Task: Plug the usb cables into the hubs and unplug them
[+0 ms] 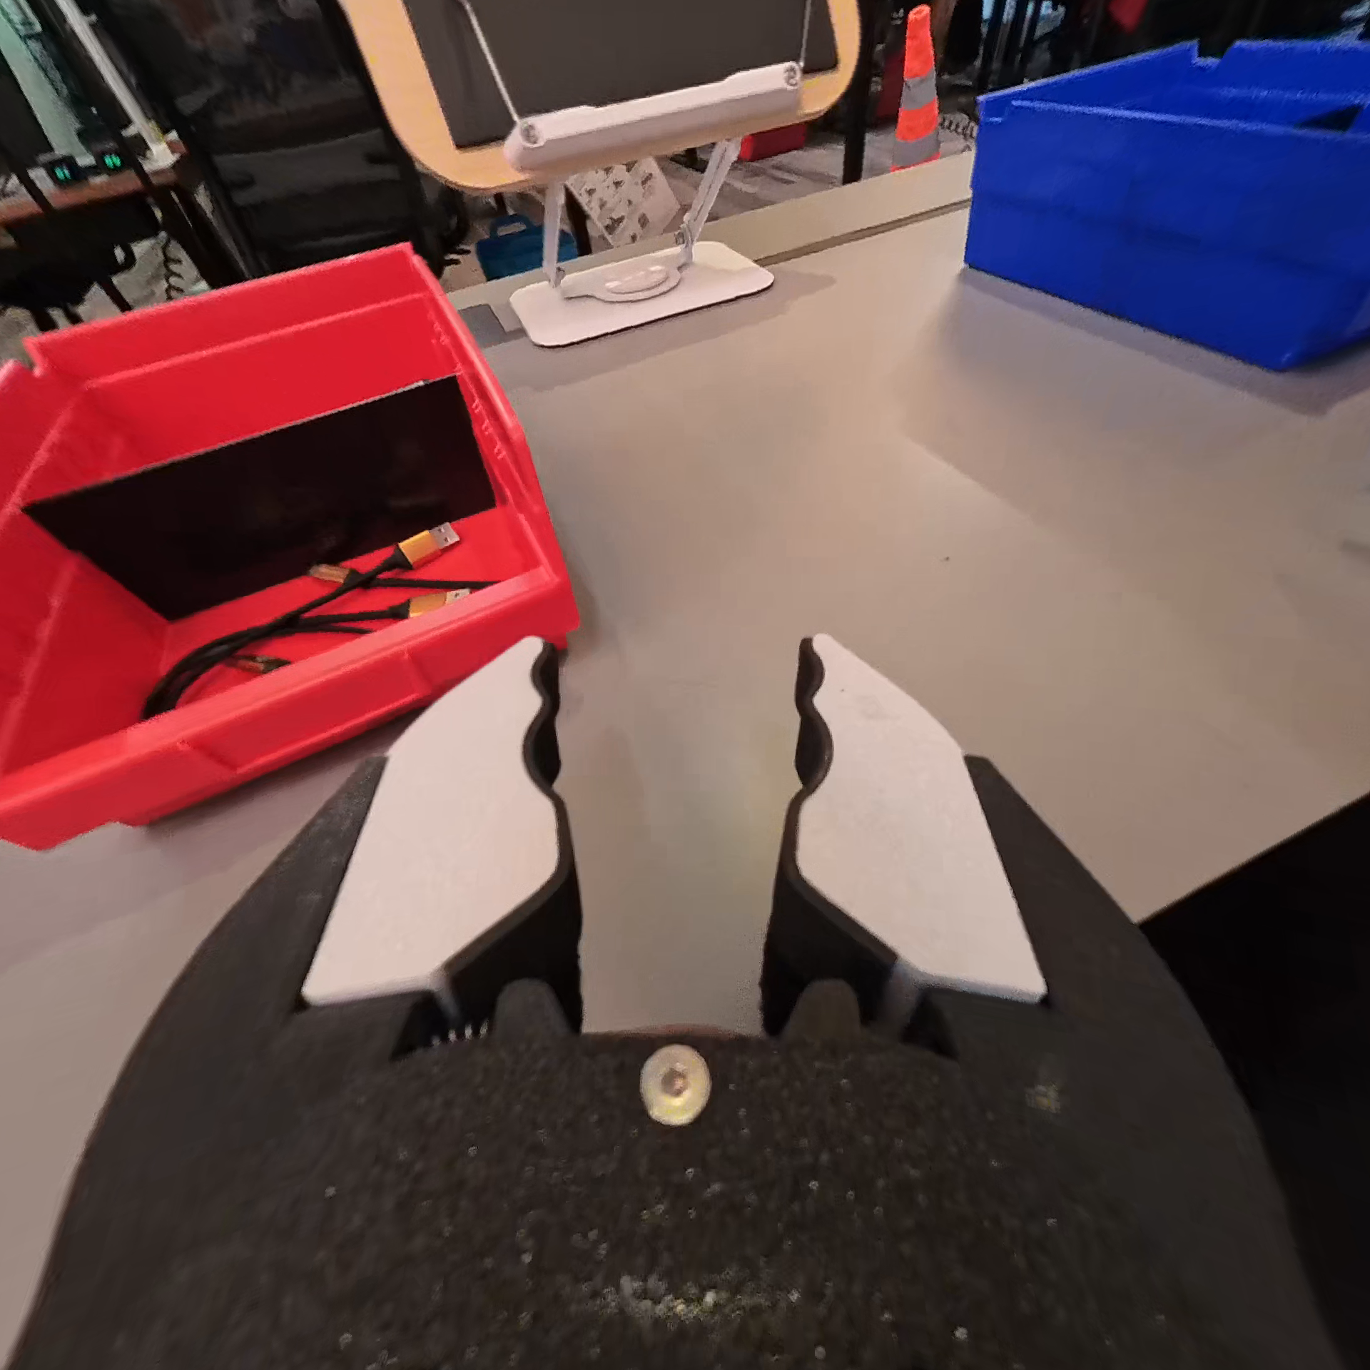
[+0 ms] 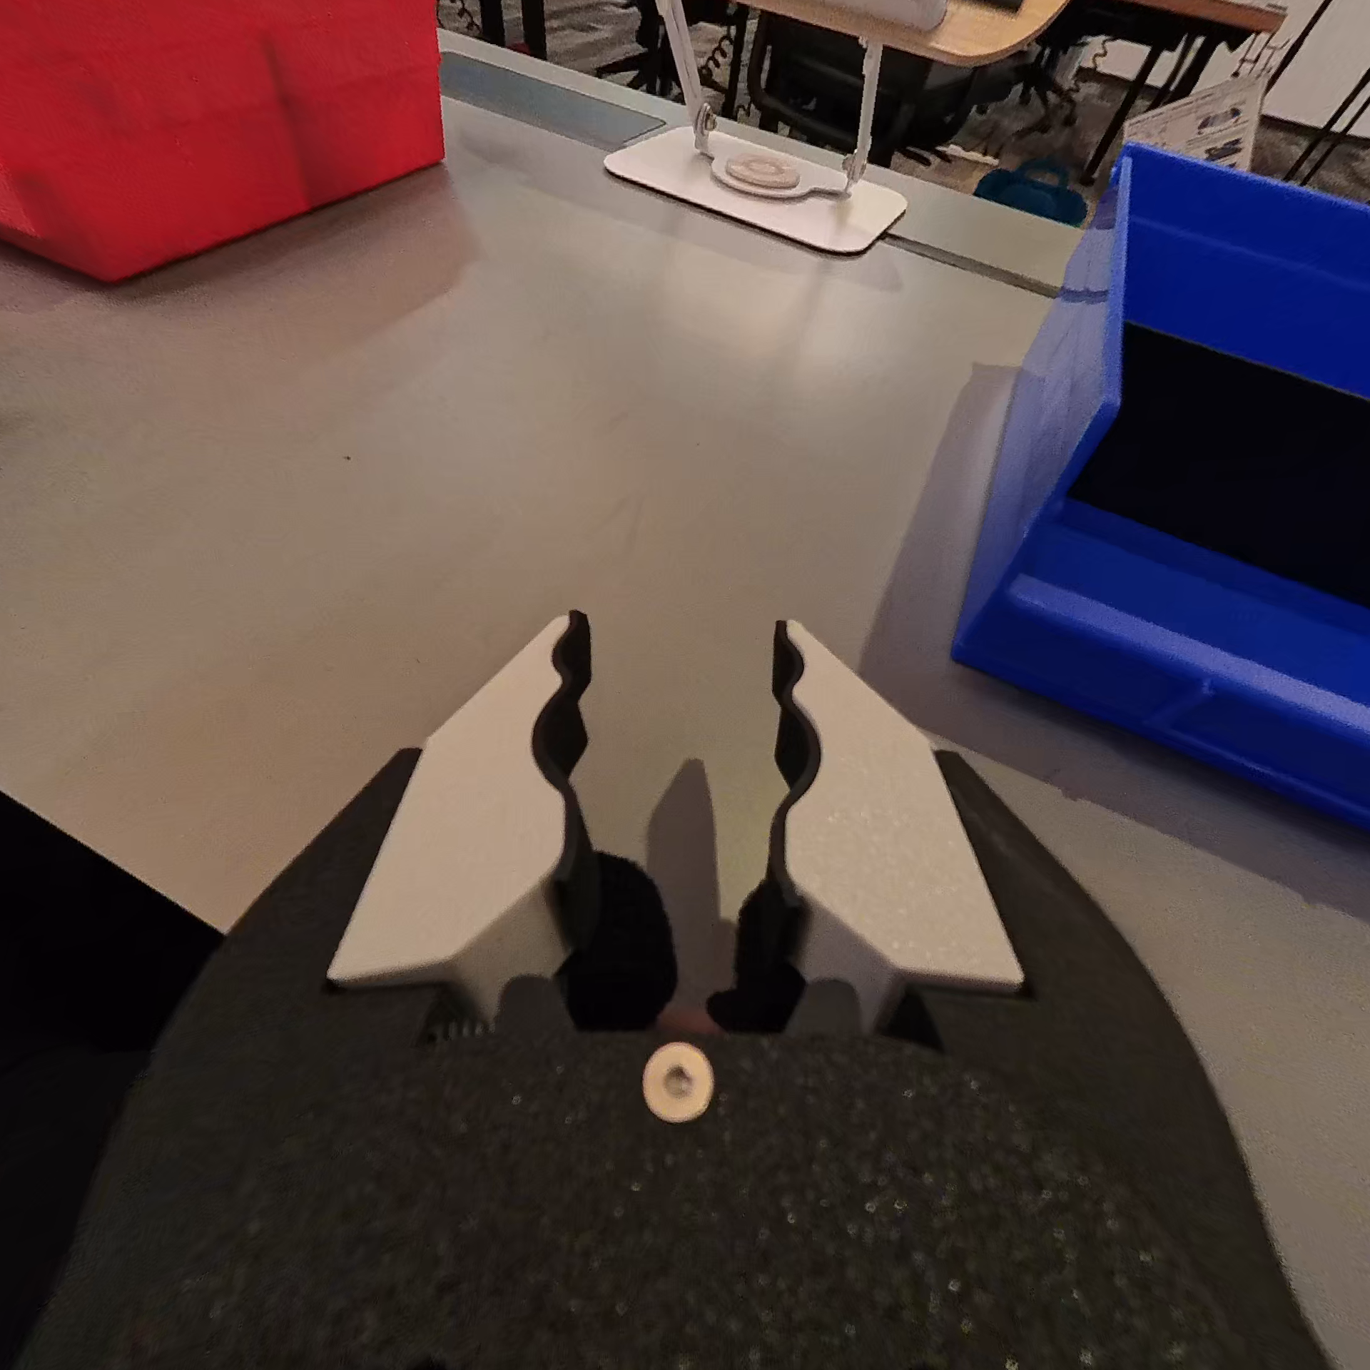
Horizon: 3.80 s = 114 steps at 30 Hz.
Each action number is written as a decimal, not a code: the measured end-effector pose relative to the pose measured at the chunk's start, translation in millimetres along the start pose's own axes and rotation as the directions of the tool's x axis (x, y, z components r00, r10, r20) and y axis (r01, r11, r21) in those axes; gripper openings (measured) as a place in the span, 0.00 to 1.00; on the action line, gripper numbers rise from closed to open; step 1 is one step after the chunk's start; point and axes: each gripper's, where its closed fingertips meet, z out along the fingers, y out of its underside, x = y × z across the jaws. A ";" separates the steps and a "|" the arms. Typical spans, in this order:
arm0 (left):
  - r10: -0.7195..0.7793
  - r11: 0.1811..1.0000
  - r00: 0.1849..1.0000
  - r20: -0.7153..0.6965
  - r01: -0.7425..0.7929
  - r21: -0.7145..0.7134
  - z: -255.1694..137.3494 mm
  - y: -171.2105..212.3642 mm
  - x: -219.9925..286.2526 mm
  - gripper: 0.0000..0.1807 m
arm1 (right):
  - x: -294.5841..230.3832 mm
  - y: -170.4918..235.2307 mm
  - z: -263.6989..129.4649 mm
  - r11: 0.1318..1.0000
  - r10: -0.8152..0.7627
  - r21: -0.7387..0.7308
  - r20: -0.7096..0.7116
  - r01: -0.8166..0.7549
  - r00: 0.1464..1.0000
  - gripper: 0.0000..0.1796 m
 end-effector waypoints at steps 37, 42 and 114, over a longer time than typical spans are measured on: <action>0.165 0.483 0.750 -0.641 -0.628 -0.610 103.8 49.6 -148.1 0.03 | -17.6 -7.6 4.6 1.000 0.010 0.015 0.095 -0.011 0.995 0.27; 0.237 0.755 0.889 -0.391 -0.422 -0.502 86.1 -35.6 -171.7 0.02 | -17.2 -7.3 3.0 1.000 0.013 0.016 0.092 -0.014 0.996 0.27; 0.226 0.351 0.609 -0.760 -0.779 -0.520 127.0 66.5 -154.0 0.07 | -25.2 -0.6 5.2 0.998 -0.067 -0.009 0.118 0.069 0.991 0.27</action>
